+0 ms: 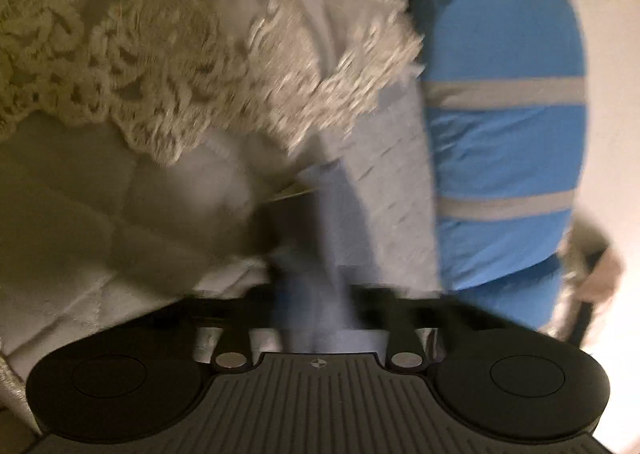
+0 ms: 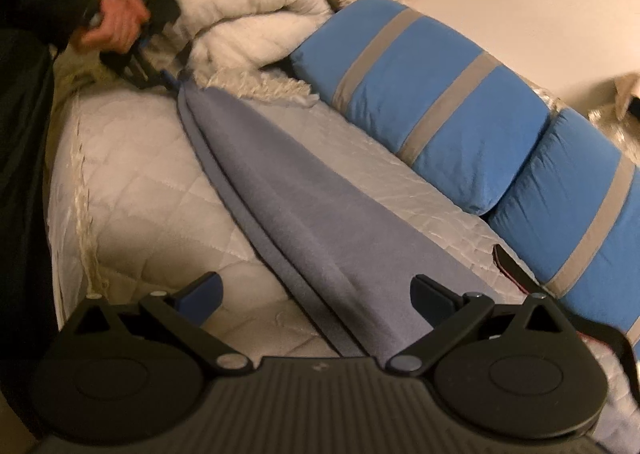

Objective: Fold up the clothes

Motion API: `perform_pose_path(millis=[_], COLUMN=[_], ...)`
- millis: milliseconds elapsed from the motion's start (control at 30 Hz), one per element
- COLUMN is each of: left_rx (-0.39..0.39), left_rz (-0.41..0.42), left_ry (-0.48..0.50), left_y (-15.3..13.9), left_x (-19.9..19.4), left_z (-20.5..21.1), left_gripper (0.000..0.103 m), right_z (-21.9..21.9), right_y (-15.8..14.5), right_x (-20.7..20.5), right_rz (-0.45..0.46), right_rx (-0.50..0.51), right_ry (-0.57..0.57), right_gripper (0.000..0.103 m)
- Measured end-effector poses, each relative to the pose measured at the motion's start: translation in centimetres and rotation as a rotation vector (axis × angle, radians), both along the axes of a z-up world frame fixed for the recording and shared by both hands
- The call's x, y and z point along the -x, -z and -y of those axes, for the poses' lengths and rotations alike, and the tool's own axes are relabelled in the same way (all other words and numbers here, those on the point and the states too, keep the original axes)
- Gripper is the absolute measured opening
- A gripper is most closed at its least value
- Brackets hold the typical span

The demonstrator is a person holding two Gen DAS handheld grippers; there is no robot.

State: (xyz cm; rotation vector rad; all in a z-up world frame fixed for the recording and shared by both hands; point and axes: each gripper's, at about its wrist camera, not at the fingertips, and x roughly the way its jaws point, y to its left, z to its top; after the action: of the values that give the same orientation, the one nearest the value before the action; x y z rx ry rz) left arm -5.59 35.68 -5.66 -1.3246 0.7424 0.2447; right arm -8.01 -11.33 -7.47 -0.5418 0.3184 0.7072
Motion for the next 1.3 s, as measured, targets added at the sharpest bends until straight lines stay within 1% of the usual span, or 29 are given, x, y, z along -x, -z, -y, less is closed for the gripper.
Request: perform_pose_path(millis=[33, 100, 133, 167, 200, 233, 267, 300, 367, 467, 533, 567, 633, 700, 767, 933, 1100, 1200, 1300], left_rx=[-0.034, -0.111, -0.149, -0.193, -0.252, -0.319, -0.387, -0.457, -0.585, -0.735, -0.795, -0.822, -0.874, -0.903, -0.926, -0.98, -1.029, -1.017, -0.998], left_rz=[0.004, 0.041, 0.06, 0.081, 0.102, 0.123, 0.144, 0.166, 0.209, 0.274, 0.32, 0.339, 0.37, 0.404, 0.433, 0.477, 0.495, 0.516, 0.54], left_ry=[0.015, 0.042, 0.056, 0.076, 0.105, 0.138, 0.172, 0.206, 0.265, 0.328, 0.383, 0.408, 0.454, 0.496, 0.536, 0.632, 0.737, 0.81, 0.883], left_y=[-0.6, -2.4, -3.2, -4.3, -5.7, -7.0, -8.4, -9.8, -12.4, -16.2, -18.6, -19.5, -21.2, -22.6, -23.6, -24.4, -24.4, -23.6, -22.8], left_x=[-0.1, -0.3, -0.3, -0.3, -0.4, -0.4, -0.4, -0.5, -0.4, -0.4, -0.4, -0.4, -0.4, -0.7, -1.1, -2.6, -4.6, -5.4, -6.1], left_z=[0.2, 0.6, 0.8, 1.1, 1.6, 2.2, 3.0, 3.9, 5.9, 9.3, 11.6, 12.9, 15.6, 18.2, 20.5, 25.9, 31.4, 33.7, 35.8], left_gripper=[0.004, 0.004, 0.004, 0.004, 0.004, 0.004, 0.004, 0.004, 0.004, 0.004, 0.004, 0.004, 0.004, 0.004, 0.004, 0.004, 0.004, 0.004, 0.005], right_z=[0.3, 1.0, 1.3, 1.6, 1.9, 2.1, 2.1, 1.8, 1.0, -0.9, -2.0, -2.3, -2.4, -2.0, -2.0, -2.0, -1.0, 0.4, 2.4], right_y=[-0.2, -0.9, -1.3, -1.6, -2.0, -2.3, -2.5, -2.5, -2.5, -1.0, 0.4, 0.7, 0.9, 1.0, 1.0, 1.1, 0.0, -1.5, -3.1], right_x=[-0.1, -0.4, -0.9, -1.5, -2.1, -2.6, -3.2, -3.7, -4.8, -6.3, -6.6, -6.5, -6.0, -6.2, -6.2, -6.2, -5.9, -4.5, -2.9], right_rz=[-0.007, -0.039, -0.076, -0.121, -0.165, -0.195, -0.204, -0.206, -0.212, -0.269, -0.276, -0.263, -0.237, -0.251, -0.252, -0.259, -0.287, -0.25, -0.234], right_rx=[-0.027, -0.103, -0.149, -0.2, -0.25, -0.293, -0.323, -0.335, -0.346, -0.286, -0.243, -0.231, -0.22, -0.227, -0.229, -0.235, -0.233, -0.21, -0.22], right_ry=[0.006, 0.019, 0.036, 0.058, 0.081, 0.112, 0.147, 0.179, 0.244, 0.315, 0.334, 0.336, 0.335, 0.338, 0.34, 0.348, 0.341, 0.348, 0.344], right_gripper=[0.103, 0.102, 0.1, 0.095, 0.09, 0.088, 0.083, 0.079, 0.077, 0.076, 0.079, 0.081, 0.081, 0.085, 0.086, 0.089, 0.097, 0.099, 0.102])
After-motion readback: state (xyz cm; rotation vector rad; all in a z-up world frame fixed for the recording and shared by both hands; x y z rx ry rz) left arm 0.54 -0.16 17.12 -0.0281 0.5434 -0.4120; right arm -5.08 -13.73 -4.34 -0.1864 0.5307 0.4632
